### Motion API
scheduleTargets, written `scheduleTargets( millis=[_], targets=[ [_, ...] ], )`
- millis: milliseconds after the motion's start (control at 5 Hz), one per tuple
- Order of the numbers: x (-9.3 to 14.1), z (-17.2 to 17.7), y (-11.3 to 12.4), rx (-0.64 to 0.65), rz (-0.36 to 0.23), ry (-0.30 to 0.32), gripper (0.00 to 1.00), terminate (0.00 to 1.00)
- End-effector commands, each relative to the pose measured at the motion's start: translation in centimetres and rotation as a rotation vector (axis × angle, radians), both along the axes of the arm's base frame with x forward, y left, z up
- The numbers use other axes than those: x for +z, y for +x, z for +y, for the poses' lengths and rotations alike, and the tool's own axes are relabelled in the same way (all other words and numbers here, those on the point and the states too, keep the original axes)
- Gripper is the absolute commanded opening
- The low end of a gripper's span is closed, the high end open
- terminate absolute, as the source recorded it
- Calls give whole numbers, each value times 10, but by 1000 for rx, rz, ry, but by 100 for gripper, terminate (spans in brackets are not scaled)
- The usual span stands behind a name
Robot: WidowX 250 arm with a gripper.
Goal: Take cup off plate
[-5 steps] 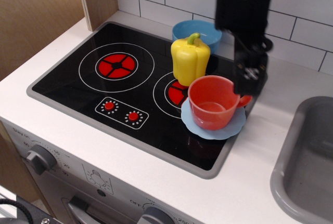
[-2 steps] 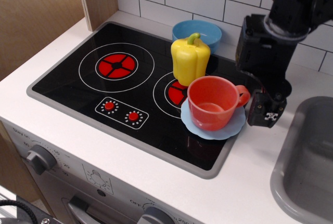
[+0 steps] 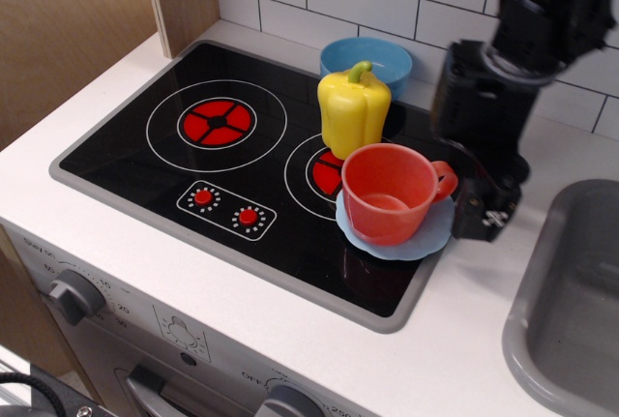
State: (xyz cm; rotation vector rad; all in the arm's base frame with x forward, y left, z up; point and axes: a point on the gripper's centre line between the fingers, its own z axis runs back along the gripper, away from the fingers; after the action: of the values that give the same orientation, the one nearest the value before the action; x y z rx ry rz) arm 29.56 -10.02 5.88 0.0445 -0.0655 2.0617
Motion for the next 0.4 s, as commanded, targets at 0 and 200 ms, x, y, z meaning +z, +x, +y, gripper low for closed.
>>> scheduleTargets(
  millis=[0, 200],
  targets=[
    [31, 14, 22, -4, -74, -33, 100, 0],
    [30, 18, 19, -6, -63, -42, 100, 0]
  ],
)
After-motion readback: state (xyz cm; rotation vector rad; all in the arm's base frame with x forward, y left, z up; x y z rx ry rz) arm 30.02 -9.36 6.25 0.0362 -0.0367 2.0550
